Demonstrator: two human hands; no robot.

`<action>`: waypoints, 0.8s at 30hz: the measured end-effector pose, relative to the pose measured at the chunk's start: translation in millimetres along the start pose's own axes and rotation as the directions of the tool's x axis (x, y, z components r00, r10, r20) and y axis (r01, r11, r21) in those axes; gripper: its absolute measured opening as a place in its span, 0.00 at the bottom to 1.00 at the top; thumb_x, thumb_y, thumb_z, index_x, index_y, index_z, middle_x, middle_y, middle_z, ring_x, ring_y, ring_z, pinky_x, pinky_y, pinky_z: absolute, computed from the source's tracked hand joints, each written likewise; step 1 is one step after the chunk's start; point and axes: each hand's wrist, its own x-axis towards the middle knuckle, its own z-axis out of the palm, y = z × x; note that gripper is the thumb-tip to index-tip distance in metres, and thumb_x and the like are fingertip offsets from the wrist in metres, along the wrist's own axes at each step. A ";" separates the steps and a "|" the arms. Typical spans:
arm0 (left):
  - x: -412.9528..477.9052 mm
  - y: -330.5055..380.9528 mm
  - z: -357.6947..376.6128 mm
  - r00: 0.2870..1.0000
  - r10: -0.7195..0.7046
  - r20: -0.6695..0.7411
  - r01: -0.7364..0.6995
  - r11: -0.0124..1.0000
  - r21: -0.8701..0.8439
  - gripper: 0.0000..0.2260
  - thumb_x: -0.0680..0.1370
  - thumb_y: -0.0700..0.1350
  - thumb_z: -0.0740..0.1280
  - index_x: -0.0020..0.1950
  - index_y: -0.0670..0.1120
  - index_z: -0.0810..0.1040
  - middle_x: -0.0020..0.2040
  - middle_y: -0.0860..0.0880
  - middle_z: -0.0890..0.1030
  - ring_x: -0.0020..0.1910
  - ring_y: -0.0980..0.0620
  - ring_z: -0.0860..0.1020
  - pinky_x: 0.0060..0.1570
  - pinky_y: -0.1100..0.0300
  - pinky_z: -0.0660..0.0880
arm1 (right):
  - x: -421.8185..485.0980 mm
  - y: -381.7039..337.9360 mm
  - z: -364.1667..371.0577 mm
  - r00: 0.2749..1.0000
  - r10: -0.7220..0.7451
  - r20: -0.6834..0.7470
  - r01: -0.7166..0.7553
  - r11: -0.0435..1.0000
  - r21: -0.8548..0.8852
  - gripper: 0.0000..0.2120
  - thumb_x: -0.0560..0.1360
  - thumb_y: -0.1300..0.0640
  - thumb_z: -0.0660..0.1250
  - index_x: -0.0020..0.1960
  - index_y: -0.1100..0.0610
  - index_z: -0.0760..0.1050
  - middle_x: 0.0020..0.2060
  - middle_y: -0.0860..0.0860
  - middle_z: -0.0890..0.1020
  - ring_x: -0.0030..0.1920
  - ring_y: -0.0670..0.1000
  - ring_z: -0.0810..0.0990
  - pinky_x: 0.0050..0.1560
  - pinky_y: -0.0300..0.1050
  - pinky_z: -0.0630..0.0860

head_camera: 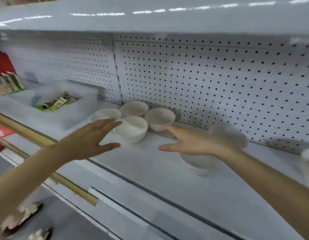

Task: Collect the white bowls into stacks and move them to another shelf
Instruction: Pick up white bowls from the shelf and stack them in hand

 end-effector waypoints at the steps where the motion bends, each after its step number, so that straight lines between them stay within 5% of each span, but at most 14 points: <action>1: 7.2 -15.3 1.6 1.000 0.029 -0.007 -0.029 1.000 -0.007 0.42 0.69 0.77 0.44 0.78 0.55 0.56 0.77 0.52 0.61 0.74 0.51 0.63 0.70 0.57 0.60 | 11.7 -6.6 5.9 0.999 0.040 -0.025 -0.039 0.998 0.055 0.35 0.76 0.42 0.64 0.77 0.50 0.53 0.75 0.47 0.63 0.71 0.48 0.65 0.56 0.34 0.61; 4: 23.1 -52.5 11.6 0.993 0.119 -0.010 -0.119 0.993 -0.008 0.43 0.70 0.76 0.41 0.77 0.51 0.60 0.75 0.49 0.65 0.73 0.49 0.66 0.69 0.58 0.60 | 41.6 -27.3 27.4 0.985 0.168 -0.041 -0.156 0.966 0.206 0.35 0.77 0.43 0.64 0.77 0.51 0.51 0.71 0.49 0.68 0.66 0.48 0.72 0.49 0.32 0.64; 8: 52.8 -92.3 32.2 0.983 0.182 0.004 -0.181 0.981 -0.069 0.44 0.71 0.76 0.40 0.76 0.49 0.62 0.75 0.50 0.67 0.72 0.52 0.65 0.69 0.61 0.56 | 74.7 -37.4 56.9 0.938 0.348 -0.006 -0.309 0.842 0.442 0.36 0.77 0.40 0.62 0.77 0.49 0.48 0.58 0.52 0.76 0.41 0.46 0.79 0.40 0.37 0.76; 14: 71.5 -110.0 63.7 0.977 0.213 0.023 -0.206 0.962 -0.180 0.43 0.71 0.76 0.39 0.78 0.50 0.56 0.77 0.50 0.61 0.76 0.51 0.59 0.76 0.53 0.50 | 107.2 -38.3 80.9 0.861 0.507 0.049 -0.311 0.447 0.839 0.29 0.77 0.38 0.60 0.72 0.53 0.61 0.45 0.57 0.80 0.37 0.52 0.82 0.35 0.43 0.79; 24: 64.3 -111.8 76.5 0.965 0.261 -0.034 -0.261 0.938 -0.228 0.44 0.71 0.75 0.34 0.79 0.49 0.54 0.78 0.51 0.58 0.77 0.55 0.54 0.73 0.60 0.42 | 127.4 -48.8 102.4 0.816 0.577 -0.030 -0.221 0.359 0.907 0.16 0.82 0.52 0.58 0.67 0.56 0.64 0.40 0.58 0.83 0.34 0.53 0.82 0.33 0.43 0.78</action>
